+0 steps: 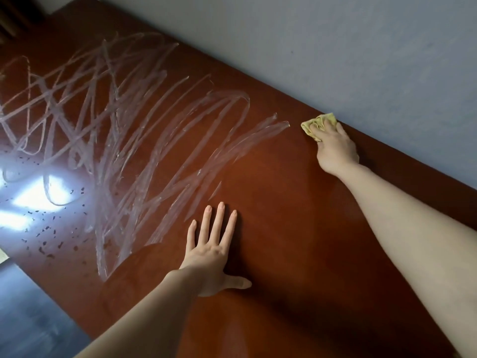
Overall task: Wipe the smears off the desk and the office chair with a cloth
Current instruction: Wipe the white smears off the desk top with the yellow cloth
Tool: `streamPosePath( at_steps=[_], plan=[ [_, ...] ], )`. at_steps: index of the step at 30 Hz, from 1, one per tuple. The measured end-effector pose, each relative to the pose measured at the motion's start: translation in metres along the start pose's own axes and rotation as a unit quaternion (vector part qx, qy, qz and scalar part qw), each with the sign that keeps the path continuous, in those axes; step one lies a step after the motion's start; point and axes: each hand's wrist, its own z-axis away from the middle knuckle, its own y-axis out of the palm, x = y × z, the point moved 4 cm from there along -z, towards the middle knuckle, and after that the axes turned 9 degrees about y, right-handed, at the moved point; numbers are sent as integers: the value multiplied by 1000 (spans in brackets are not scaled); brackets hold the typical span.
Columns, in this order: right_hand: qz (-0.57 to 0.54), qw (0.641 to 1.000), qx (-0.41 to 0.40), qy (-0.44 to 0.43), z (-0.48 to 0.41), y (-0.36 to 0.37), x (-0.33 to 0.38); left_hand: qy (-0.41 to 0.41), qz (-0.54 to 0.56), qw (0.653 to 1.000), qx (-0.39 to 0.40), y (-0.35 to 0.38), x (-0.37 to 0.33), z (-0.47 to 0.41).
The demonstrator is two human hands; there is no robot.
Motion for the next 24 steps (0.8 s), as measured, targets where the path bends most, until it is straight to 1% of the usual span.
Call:
streamPosePath(
  at_steps=[2,4,7,10,12,15,19,22,24],
  plan=[
    [14,1000,-3,11,-5,2,19,-1,1,1000,-1,0,0,0],
    [16,1000,8,-1,-4,6,40,-1,4,1000,0,0,0,0],
    [20,997,31,-66,7,12,72,-1,6,1000,3,-1,0,0],
    [14,988,19,-155,39,22,96,-2,3,1000,-2,-2,0,-1],
    [-3,980,20,-199,67,29,100,0,-1,1000,1,-4,0,-1],
    [-34,970,10,-239,111,38,93,-1,-4,1000,-4,-3,0,-1],
    [-75,954,-23,-289,161,40,67,-4,-11,1000,-9,-2,1,0],
    [-68,941,-51,-327,176,37,37,-4,-7,1000,-17,-3,0,-1],
    [-55,940,-68,-329,176,33,18,-3,-5,1000,-17,-3,0,0]
  ],
)
